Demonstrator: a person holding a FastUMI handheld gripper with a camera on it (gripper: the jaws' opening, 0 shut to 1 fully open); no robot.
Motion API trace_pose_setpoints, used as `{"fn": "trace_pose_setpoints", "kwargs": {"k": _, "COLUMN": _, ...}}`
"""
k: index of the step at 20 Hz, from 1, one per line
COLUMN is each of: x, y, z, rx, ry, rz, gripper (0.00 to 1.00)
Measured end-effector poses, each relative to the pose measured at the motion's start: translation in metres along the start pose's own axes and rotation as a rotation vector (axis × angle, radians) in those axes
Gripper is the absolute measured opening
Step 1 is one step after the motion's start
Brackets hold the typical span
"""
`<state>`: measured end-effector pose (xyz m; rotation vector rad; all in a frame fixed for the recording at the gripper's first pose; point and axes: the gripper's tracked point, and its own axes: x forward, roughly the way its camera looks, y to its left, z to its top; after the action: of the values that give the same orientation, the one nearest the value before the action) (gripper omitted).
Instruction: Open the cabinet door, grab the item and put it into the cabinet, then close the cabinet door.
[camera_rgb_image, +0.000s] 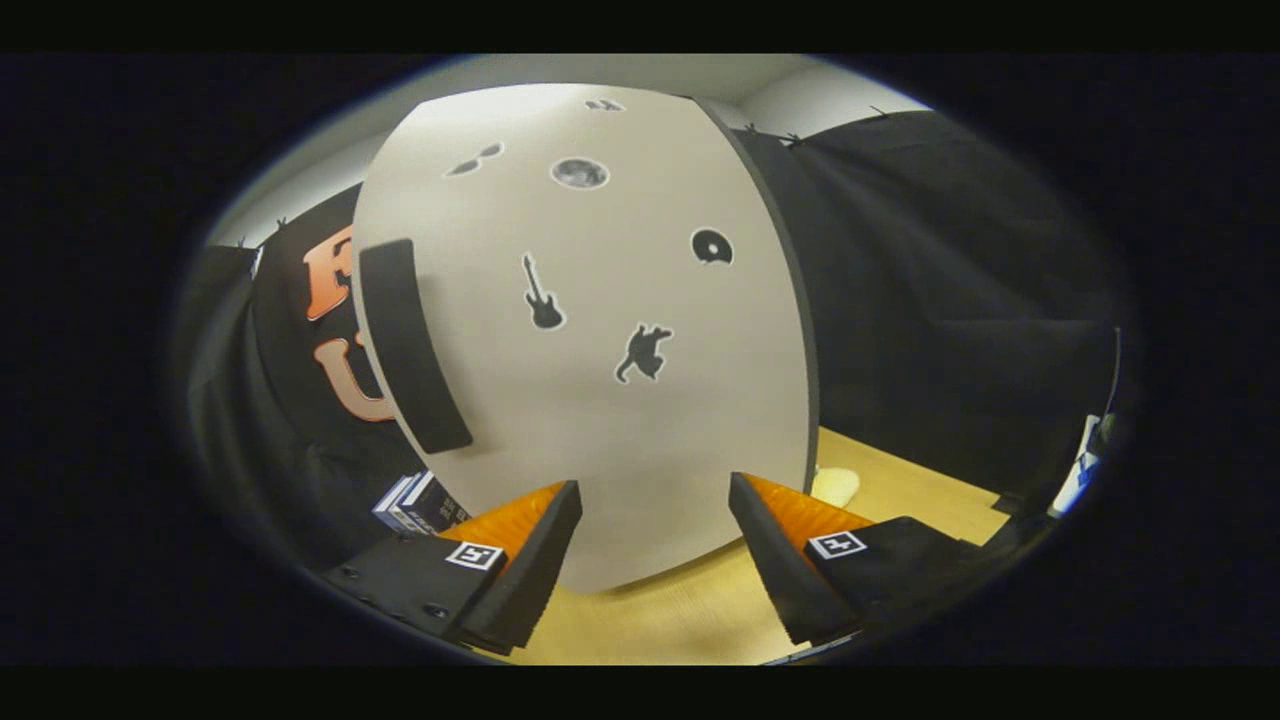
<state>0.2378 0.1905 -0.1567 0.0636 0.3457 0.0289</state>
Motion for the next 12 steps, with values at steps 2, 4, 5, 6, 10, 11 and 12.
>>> {"fn": "trace_pose_setpoints", "kwargs": {"k": 2, "x": -0.02, "y": 0.001, "z": 0.022, "rx": -0.021, "ry": -0.034, "rz": -0.005, "gripper": 0.96}}
{"fn": "trace_pose_setpoints", "kwargs": {"k": 4, "x": -0.042, "y": 0.01, "z": 0.038, "rx": -0.052, "ry": -0.059, "rz": 0.021, "gripper": 0.95}}
{"fn": "trace_pose_setpoints", "kwargs": {"k": 5, "x": -0.052, "y": 0.015, "z": 0.045, "rx": -0.075, "ry": -0.072, "rz": 0.032, "gripper": 0.95}}
{"fn": "trace_pose_setpoints", "kwargs": {"k": 6, "x": -0.061, "y": 0.018, "z": 0.052, "rx": -0.1, "ry": -0.086, "rz": 0.034, "gripper": 0.95}}
{"fn": "trace_pose_setpoints", "kwargs": {"k": 10, "x": -0.102, "y": 0.032, "z": 0.081, "rx": -0.163, "ry": -0.157, "rz": 0.038, "gripper": 0.95}}
{"fn": "trace_pose_setpoints", "kwargs": {"k": 11, "x": -0.11, "y": 0.037, "z": 0.085, "rx": -0.169, "ry": -0.169, "rz": 0.046, "gripper": 0.95}}
{"fn": "trace_pose_setpoints", "kwargs": {"k": 12, "x": -0.116, "y": 0.04, "z": 0.089, "rx": -0.172, "ry": -0.182, "rz": 0.052, "gripper": 0.95}}
